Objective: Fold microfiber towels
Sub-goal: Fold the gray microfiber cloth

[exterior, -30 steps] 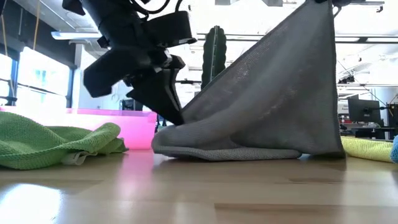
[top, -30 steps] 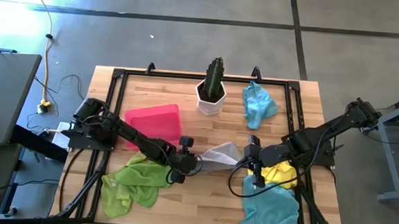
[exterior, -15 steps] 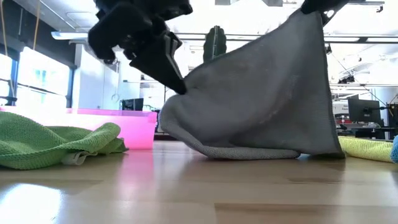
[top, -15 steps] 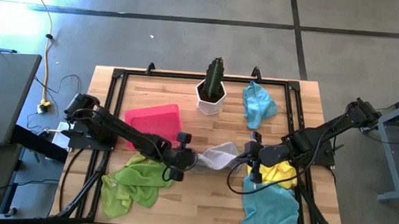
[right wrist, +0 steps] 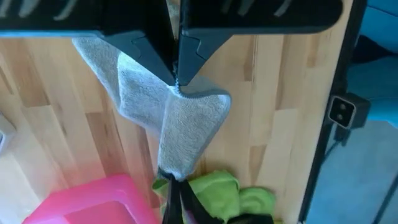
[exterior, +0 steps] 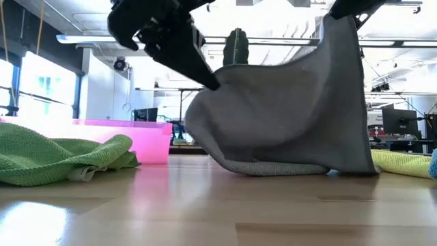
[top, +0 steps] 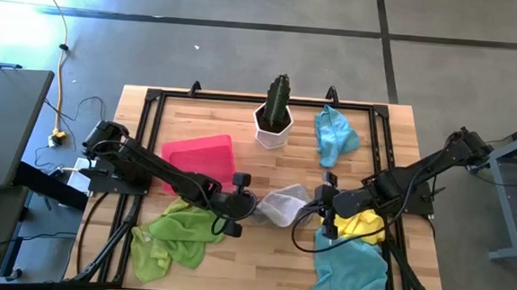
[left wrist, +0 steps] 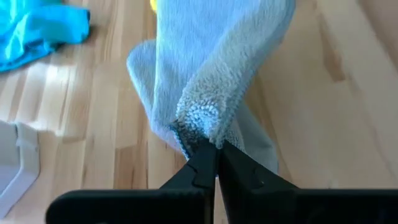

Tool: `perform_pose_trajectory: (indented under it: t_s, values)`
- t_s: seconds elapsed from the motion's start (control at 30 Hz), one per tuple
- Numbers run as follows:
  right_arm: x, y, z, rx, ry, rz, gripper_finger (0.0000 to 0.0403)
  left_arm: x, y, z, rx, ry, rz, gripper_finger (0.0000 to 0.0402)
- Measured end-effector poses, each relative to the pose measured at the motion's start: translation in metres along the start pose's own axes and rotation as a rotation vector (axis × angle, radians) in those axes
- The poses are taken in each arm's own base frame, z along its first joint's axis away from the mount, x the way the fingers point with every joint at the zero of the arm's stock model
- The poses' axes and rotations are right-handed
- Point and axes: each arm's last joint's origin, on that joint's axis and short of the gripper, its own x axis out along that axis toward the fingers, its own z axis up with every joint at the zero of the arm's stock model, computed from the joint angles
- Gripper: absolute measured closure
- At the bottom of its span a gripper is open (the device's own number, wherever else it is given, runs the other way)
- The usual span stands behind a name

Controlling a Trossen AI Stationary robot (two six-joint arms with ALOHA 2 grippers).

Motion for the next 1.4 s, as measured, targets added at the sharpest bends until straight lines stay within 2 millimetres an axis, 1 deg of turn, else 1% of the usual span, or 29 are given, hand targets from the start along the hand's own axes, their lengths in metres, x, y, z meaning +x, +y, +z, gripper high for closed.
perform_pose_trajectory:
  t_s: [0.1,0.2,0.3,0.43,0.53,0.63,0.73,0.9,1.07,1.17,1.3,1.4]
  values:
    - [0.007,0.002,-0.002,-0.009,0.019,-0.009,0.0403,0.000,-0.002,0.002,0.012,-0.020,-0.041,0.0377]
    - [0.013,0.003,-0.003,-0.017,0.039,-0.020,0.0403,0.000,-0.002,0.002,0.012,-0.024,-0.055,0.0345]
    - [0.017,0.004,-0.004,-0.021,0.050,-0.027,0.0403,0.000,-0.003,0.003,0.051,-0.030,-0.055,0.0316]
    - [0.018,0.005,-0.005,-0.024,0.061,-0.011,0.0403,-0.001,-0.005,0.003,0.120,-0.033,-0.092,0.0297]
    - [0.017,0.009,-0.005,-0.055,0.059,0.032,0.0403,-0.001,-0.007,0.003,0.218,-0.050,-0.134,0.0289]
    - [0.016,0.014,-0.003,-0.100,0.030,0.074,0.0403,-0.001,-0.004,0.011,0.278,-0.138,-0.151,0.0281]
    - [0.015,0.019,0.000,-0.123,-0.014,0.102,0.0403,0.000,0.003,0.022,0.250,-0.251,-0.164,0.0273]
    - [0.014,0.023,0.002,-0.168,-0.056,0.125,0.0403,-0.001,0.016,0.037,0.204,-0.429,-0.231,0.0262]
    - [0.014,0.022,0.003,-0.225,-0.081,0.076,0.0403,-0.003,0.026,0.047,0.175,-0.559,-0.259,0.0261]
    - [0.014,0.023,0.006,-0.277,-0.113,0.068,0.0403,-0.002,0.031,0.048,0.160,-0.568,-0.247,0.0261]
    - [0.013,0.023,0.013,-0.335,-0.203,-0.015,0.0403,0.000,0.035,0.046,0.133,-0.545,-0.247,0.0261]
    - [0.012,0.023,0.016,-0.376,-0.238,-0.029,0.0403,0.004,0.037,0.043,0.111,-0.521,-0.251,0.0261]
